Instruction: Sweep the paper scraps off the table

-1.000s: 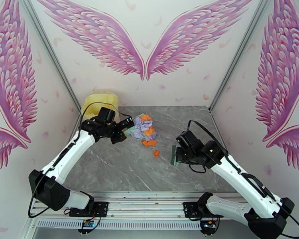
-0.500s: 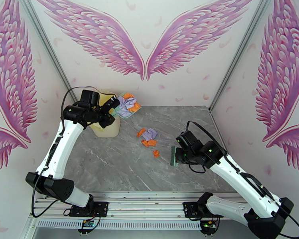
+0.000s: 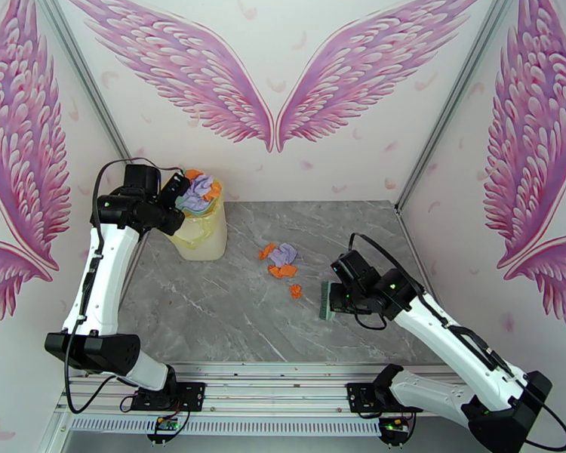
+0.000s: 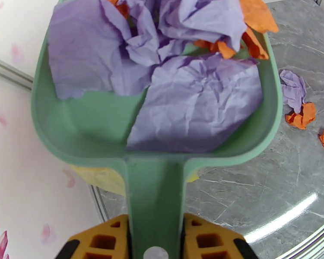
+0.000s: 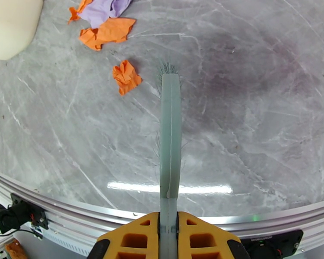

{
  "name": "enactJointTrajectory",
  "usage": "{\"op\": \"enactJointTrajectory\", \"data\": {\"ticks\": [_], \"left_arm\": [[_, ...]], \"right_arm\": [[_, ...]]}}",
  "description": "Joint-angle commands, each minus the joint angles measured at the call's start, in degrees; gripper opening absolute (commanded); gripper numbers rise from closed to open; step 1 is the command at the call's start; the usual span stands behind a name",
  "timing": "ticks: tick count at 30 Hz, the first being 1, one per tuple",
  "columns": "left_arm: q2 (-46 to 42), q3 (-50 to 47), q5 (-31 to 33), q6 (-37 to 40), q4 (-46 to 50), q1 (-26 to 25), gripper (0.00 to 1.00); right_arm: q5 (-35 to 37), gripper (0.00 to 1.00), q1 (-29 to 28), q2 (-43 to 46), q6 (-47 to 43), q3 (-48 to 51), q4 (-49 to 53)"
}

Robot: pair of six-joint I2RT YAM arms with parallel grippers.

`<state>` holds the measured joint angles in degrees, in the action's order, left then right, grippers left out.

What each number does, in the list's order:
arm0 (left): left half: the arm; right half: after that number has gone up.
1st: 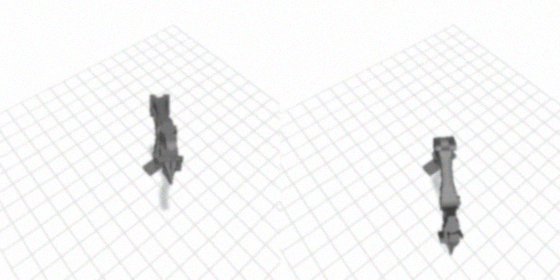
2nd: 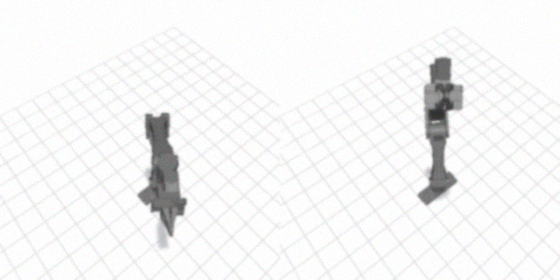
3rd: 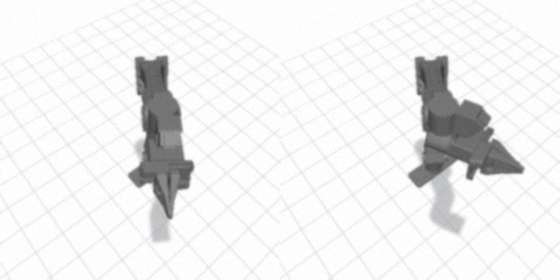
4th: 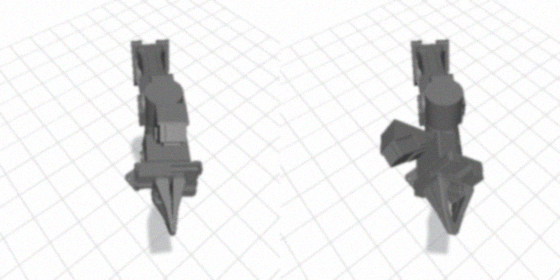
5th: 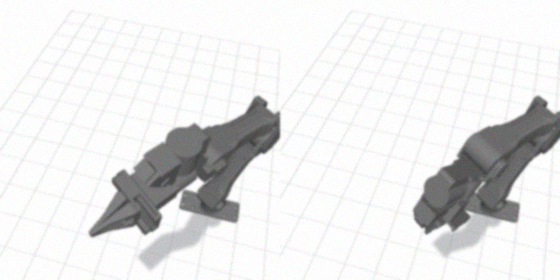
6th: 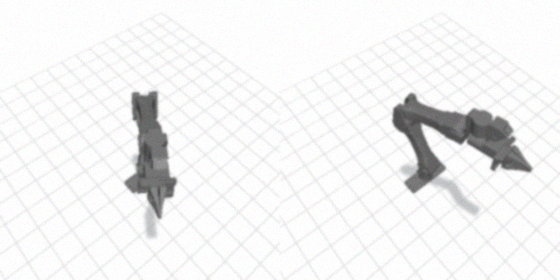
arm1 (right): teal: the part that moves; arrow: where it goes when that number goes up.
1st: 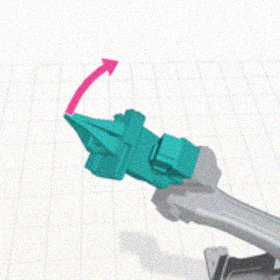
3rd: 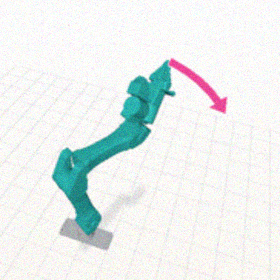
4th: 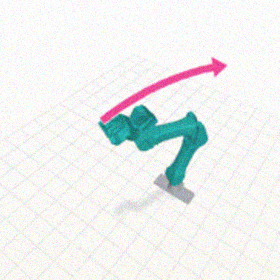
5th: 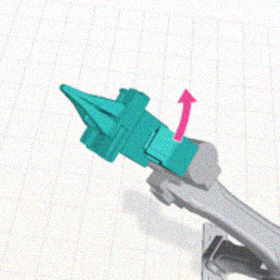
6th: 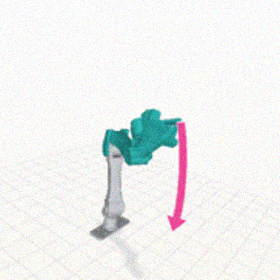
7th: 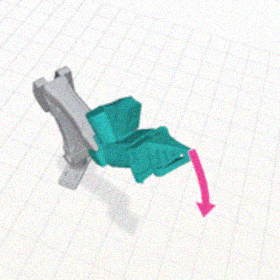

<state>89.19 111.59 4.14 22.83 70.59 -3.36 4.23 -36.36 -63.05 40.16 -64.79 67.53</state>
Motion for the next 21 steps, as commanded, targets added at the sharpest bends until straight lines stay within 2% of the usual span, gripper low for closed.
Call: {"op": "enactJointTrajectory", "data": {"ticks": [1,8,15,21], "left_arm": [[0.7,2.5,7.5,-0.3,1.0,0.4,0.00],[2.5,-0.1,18.3,2.4,-0.7,-0.3,0.00],[5.8,-2.0,29.7,7.6,-1.7,-5.1,0.00],[7.8,-2.7,35.4,11.0,-3.0,-7.1,0.00]], "right_arm": [[-1.0,0.00,0.5,0.0,-1.0,1.4,-1.7],[-1.7,0.00,0.4,0.4,-1.1,3.1,-2.7],[-1.6,0.00,0.5,0.8,-1.5,4.4,-3.3],[-3.5,0.00,0.5,0.8,-1.2,7.3,-6.2]]}}
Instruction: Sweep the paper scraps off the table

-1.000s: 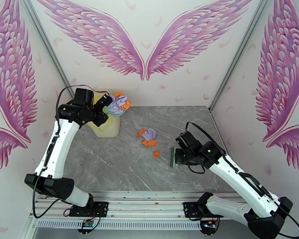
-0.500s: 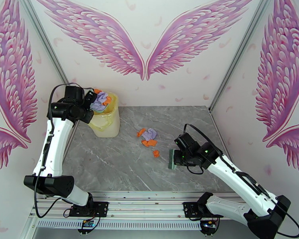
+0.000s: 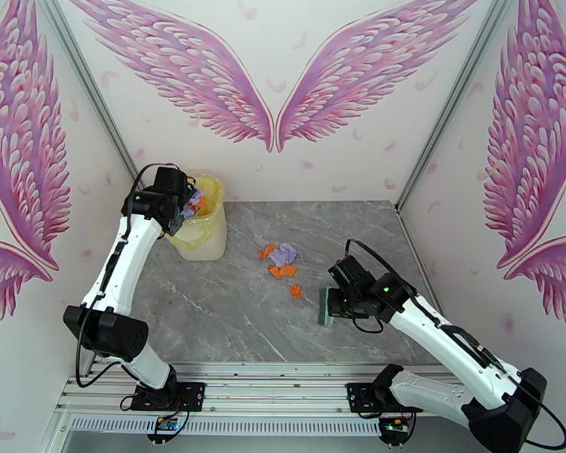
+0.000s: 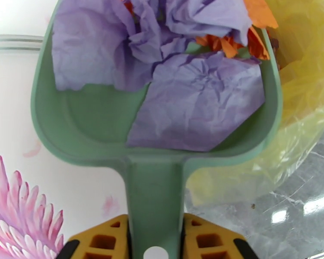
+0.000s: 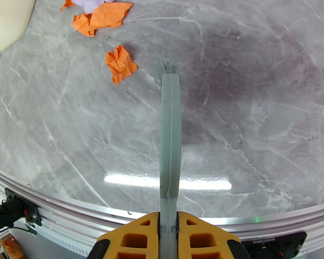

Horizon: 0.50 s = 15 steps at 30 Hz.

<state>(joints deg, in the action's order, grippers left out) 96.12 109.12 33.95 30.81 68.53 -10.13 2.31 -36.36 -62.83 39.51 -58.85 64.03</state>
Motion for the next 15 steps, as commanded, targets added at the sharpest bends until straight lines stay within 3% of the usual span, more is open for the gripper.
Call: {"op": "enactJointTrajectory", "data": {"ticks": [1,15], "left_arm": [[1.2,0.0,6.4,3.7,-1.4,-0.5,0.00],[5.2,-3.2,21.0,20.7,-11.4,-5.9,0.00]], "right_arm": [[-1.8,0.00,0.5,0.4,-0.6,1.7,-3.1],[-4.8,0.00,0.5,-0.1,-1.4,3.7,-6.9]]}}
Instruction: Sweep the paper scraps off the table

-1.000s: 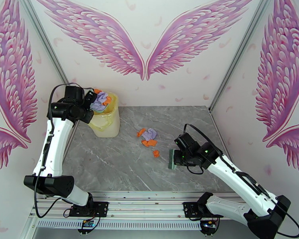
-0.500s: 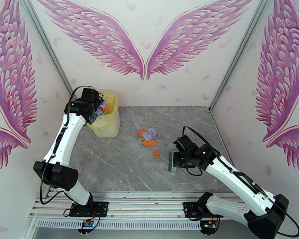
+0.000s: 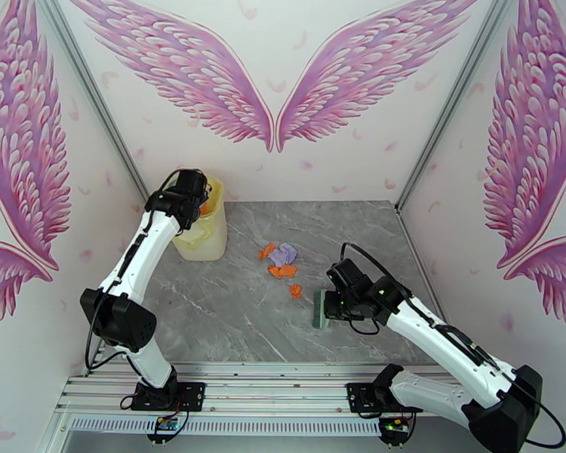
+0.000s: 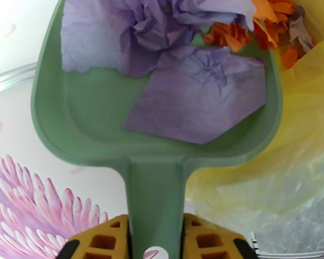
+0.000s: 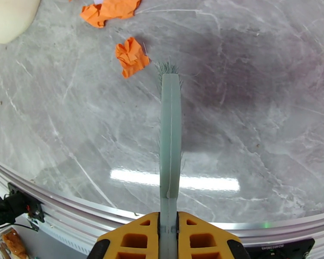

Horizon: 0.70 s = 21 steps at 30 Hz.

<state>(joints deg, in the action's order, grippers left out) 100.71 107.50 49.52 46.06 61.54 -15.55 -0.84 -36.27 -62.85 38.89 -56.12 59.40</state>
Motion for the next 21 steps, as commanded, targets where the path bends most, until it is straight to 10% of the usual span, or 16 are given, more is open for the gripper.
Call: {"op": "enactJointTrajectory", "data": {"ticks": [1,10,21], "left_arm": [[0.6,-2.1,6.6,6.9,-5.8,-0.4,0.00],[-1.0,-4.1,10.1,14.3,-14.4,0.0,0.00],[-11.0,6.4,-6.1,-6.5,-5.9,1.8,0.00]], "right_arm": [[-1.8,0.00,0.5,-0.2,-0.8,1.1,-2.6],[-3.1,0.00,0.5,-2.0,-1.7,1.4,-4.5],[-2.4,0.00,0.7,-2.1,-1.9,-1.6,-3.0]]}}
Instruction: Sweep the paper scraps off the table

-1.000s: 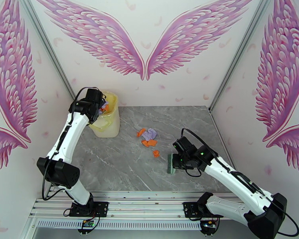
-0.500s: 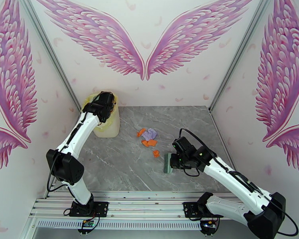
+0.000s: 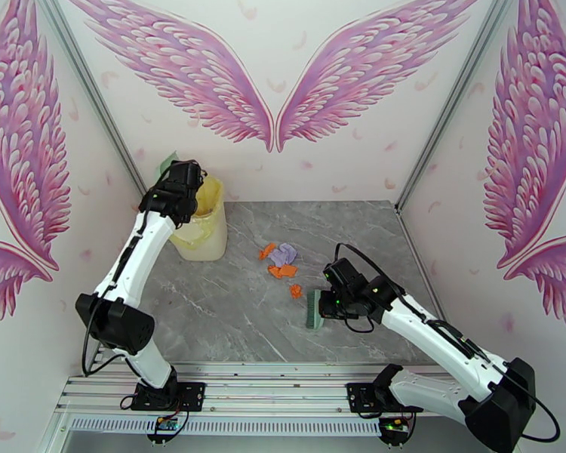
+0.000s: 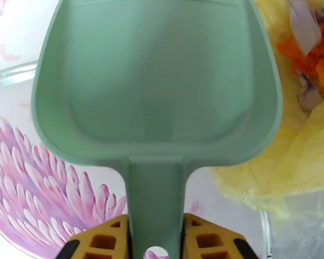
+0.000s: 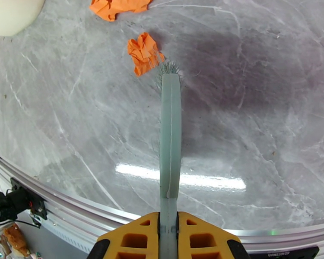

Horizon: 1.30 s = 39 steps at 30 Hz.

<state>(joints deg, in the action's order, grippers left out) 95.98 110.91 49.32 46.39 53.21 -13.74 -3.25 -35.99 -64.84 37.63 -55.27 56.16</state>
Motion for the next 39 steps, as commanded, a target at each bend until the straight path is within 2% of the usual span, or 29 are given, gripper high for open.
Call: {"op": "enactJointTrajectory", "data": {"ticks": [1,6,8,11,14,20,25,29,34,37,39], "left_arm": [[-7.6,2.8,-7.2,-7.7,3.0,-0.1,0.00],[-12.6,1.4,-13.3,-12.3,8.1,-0.1,0.00],[-15.8,-0.2,-22.1,-16.0,9.7,-0.1,0.00],[-22.2,-6.5,-38.8,-22.3,9.3,-0.2,0.00],[-27.4,-15.2,-47.5,-26.2,8.8,-1.1,0.00],[-34.1,-30.7,-49.4,-29.1,7.8,-5.2,0.00],[-36.2,-40.2,-49.3,-29.8,4.9,-8.1,0.00],[-36.3,-43.6,-47.6,-29.3,4.3,-10.8,0.00],[-37.4,-46.0,-46.3,-29.8,3.6,-14.3,0.00],[-37.5,-47.3,-45.8,-30.0,3.5,-15.7,0.00],[-37.7,-48.2,-45.6,-30.3,3.5,-16.4,0.00]], "right_arm": [[0.1,0.00,0.5,-0.3,-0.5,-2.9,0.5],[1.0,0.00,0.5,-1.2,-0.6,-5.5,1.7],[0.8,0.00,0.7,-1.7,-0.5,-7.4,2.1],[-0.5,0.00,1.0,-2.9,-0.2,-11.6,2.5],[-2.3,0.00,1.1,-4.7,0.4,-17.1,2.5],[-6.0,0.00,1.3,-14.4,1.8,-28.0,-1.5],[-9.4,0.00,2.4,-27.6,4.7,-36.9,-11.1],[-10.4,0.00,3.3,-42.0,8.3,-49.4,-12.6],[-15.1,0.00,4.6,-60.1,14.4,-65.8,-13.3],[-17.4,0.00,5.4,-65.5,18.7,-68.0,-17.0],[-16.3,0.00,5.6,-66.2,19.5,-67.1,-18.1]]}}
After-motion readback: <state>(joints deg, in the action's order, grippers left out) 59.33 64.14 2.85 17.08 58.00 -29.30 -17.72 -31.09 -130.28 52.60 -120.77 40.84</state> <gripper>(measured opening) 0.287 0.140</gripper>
